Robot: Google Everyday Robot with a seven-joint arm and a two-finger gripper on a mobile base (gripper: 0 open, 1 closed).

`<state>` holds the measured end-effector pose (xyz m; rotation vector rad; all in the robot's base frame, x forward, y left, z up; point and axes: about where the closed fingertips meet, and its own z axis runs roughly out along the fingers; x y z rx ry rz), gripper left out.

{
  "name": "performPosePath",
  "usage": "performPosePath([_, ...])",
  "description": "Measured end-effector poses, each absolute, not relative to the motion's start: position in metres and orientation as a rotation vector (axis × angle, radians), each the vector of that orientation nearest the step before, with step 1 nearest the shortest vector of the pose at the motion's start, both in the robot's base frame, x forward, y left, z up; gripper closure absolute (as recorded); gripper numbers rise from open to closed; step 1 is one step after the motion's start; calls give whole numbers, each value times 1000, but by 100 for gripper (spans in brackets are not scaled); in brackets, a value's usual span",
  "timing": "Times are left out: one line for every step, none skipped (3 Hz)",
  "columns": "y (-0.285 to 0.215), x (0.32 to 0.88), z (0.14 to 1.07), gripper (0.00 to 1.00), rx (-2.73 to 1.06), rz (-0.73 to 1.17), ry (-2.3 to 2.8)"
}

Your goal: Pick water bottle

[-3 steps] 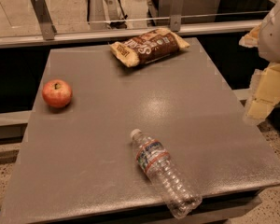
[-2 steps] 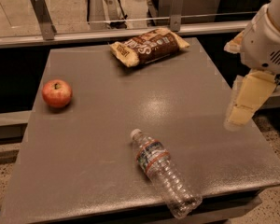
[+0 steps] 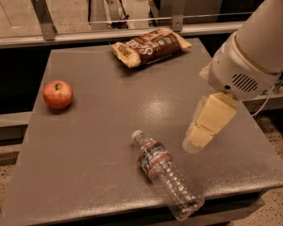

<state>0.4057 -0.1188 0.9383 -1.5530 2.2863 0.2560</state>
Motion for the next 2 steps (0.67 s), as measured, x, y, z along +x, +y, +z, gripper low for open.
performPosePath([-95, 395, 920, 0, -1473, 396, 2343])
performPosePath([-66, 381, 900, 0, -1429, 480, 2397])
